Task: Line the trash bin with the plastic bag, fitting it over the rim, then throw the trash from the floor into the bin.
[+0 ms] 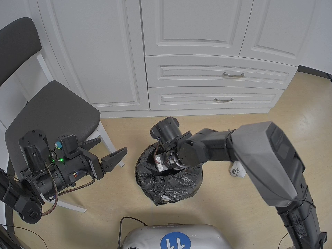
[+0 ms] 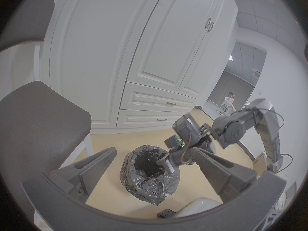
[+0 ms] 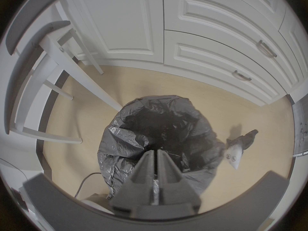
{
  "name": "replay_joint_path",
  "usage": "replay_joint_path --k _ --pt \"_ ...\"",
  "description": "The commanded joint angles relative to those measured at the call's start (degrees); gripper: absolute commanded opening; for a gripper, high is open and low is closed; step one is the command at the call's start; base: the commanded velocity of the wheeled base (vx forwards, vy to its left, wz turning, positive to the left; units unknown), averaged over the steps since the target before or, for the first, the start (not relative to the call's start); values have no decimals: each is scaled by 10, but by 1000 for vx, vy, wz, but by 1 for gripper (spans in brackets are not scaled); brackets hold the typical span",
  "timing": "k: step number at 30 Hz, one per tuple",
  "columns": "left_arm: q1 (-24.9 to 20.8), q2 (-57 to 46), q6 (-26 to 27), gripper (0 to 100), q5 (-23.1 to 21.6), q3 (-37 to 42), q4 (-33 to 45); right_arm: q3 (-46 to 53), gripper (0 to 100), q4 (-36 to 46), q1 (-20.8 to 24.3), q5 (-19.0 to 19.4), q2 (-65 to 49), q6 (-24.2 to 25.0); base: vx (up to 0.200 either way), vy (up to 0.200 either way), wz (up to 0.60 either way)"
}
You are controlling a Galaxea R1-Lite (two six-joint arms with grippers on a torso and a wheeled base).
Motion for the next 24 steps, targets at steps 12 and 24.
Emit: replay_joint_path --k 12,24 --pt "3 3 0 100 -1 -3 0 -8 0 -149 -13 6 125 7 0 0 0" --pt "3 -4 0 100 -1 -3 0 -8 0 222 -3 32 13 32 0 0 0"
